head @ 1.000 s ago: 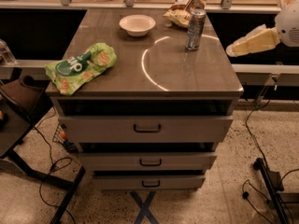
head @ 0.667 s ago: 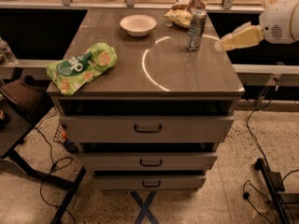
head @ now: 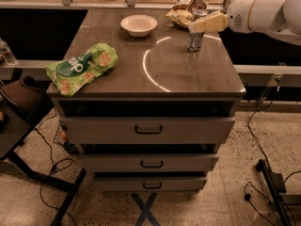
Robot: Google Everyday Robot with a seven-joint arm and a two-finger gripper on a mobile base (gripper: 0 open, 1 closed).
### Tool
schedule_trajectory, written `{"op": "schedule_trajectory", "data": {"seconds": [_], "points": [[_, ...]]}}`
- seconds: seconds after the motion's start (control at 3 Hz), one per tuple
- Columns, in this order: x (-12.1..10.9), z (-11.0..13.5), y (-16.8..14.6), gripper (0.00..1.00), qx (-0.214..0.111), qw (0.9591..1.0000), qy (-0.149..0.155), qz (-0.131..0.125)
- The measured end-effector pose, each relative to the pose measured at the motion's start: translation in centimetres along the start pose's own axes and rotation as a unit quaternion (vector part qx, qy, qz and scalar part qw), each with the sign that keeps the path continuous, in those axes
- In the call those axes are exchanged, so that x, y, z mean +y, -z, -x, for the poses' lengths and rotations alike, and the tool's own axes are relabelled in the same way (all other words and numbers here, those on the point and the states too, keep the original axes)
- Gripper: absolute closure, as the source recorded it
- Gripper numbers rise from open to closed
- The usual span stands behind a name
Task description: Move redbull can near green rice chip bag
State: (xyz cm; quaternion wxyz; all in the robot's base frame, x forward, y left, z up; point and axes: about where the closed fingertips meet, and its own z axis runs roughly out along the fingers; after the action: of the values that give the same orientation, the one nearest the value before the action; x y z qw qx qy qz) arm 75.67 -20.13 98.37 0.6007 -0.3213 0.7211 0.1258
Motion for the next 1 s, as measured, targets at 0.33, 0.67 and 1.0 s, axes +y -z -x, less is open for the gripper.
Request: {"op": "schedule_trajectory", "data": {"seconds": [0.33, 0.67, 1.0], "points": [[-0.6, 0.3, -3.0, 0.00, -0.034, 0.9993, -0.016, 0.005], [-1.1, -0.1, -5.1, 0.00, -0.058, 0.9978, -0.031, 0.006], [-1.4, -0.9, -6.5, 0.00, -0.076, 0.9962, -0.042, 0.005]]}}
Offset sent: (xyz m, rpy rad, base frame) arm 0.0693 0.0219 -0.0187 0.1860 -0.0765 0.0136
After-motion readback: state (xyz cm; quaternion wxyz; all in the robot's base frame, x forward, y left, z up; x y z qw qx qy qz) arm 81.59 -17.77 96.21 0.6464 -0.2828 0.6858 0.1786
